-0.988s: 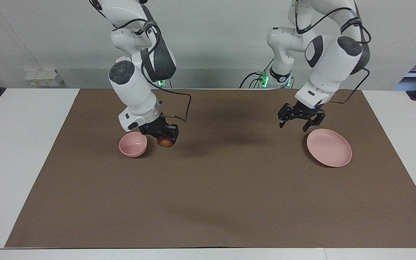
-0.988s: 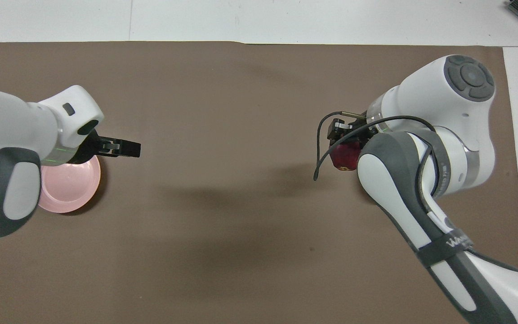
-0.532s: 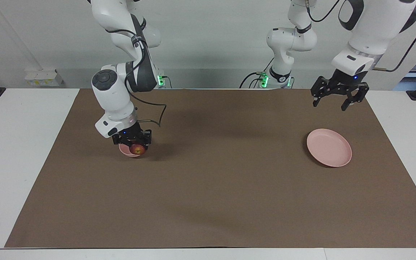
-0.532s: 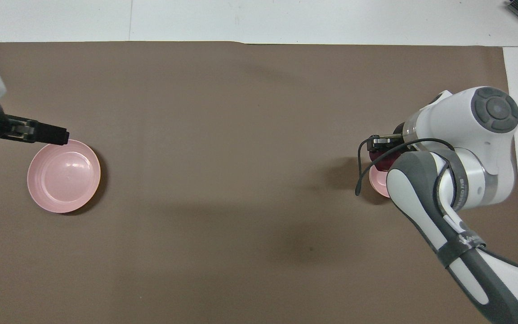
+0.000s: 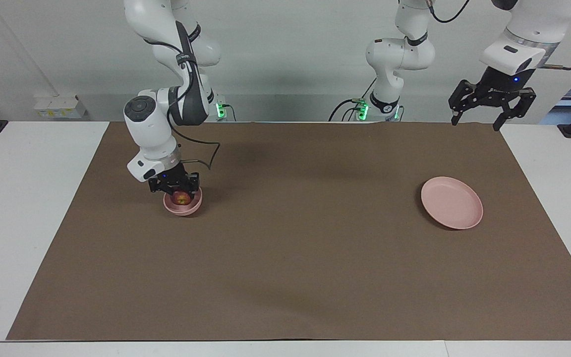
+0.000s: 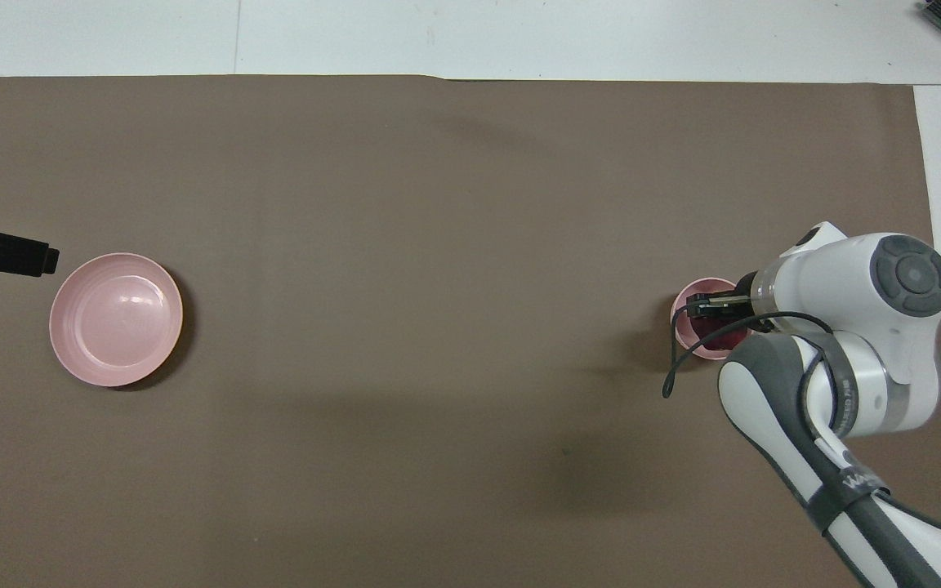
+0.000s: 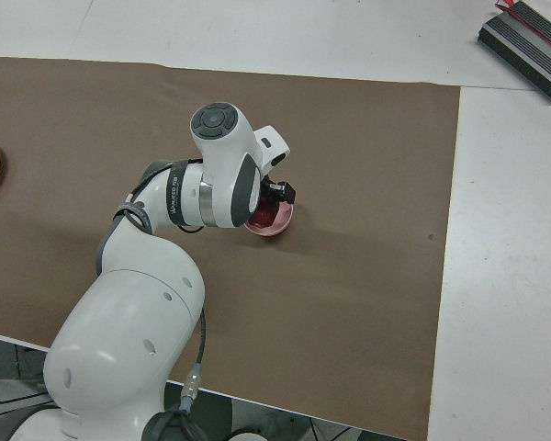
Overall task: Move apple from plate to bowl
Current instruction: 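Lower the apple into the pink bowl and open the right gripper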
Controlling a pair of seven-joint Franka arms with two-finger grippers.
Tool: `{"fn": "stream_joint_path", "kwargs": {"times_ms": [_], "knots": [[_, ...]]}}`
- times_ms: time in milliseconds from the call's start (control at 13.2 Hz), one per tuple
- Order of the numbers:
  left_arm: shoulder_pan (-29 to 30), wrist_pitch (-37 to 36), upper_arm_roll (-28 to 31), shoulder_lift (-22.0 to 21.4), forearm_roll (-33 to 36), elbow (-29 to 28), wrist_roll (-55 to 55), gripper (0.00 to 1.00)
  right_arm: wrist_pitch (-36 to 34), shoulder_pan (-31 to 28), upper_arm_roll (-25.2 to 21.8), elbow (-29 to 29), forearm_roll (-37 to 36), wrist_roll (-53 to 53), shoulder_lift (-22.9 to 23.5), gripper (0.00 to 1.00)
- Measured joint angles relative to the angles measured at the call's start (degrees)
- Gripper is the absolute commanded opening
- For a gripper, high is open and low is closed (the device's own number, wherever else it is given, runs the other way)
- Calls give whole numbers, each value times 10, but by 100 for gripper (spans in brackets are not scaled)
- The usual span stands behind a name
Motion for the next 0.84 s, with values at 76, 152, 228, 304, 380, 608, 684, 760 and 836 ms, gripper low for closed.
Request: {"fn": "stream_joint_path", "kwargs": {"times_ms": [76,152,228,304,380,608,684,760,836], "knots": [[10,-10,0,1,-1,1,0,100,5,-2,0,-8,0,0,-4,6],[23,-24,1,2,-5,3,2,100,18,-2,0,-15,0,0,-4,10],[34,-35,2,4,-7,8,6,100,36,-2,0,-24,0,0,-2,58],[39,-44,2,6,-7,13,7,100,49,-2,2,-30,0,0,1,100],[39,-50,2,7,-7,17,7,100,55,-2,3,-31,0,0,3,100],[41,-53,2,7,-7,20,7,100,58,-2,5,-15,0,0,2,100],[41,-53,2,7,-7,20,7,100,56,-2,5,-6,0,0,1,100],[41,-53,1,7,-7,20,7,100,46,-2,5,7,0,0,-1,100],[41,-53,1,7,-7,20,7,100,33,-2,5,22,0,0,-1,100]]}}
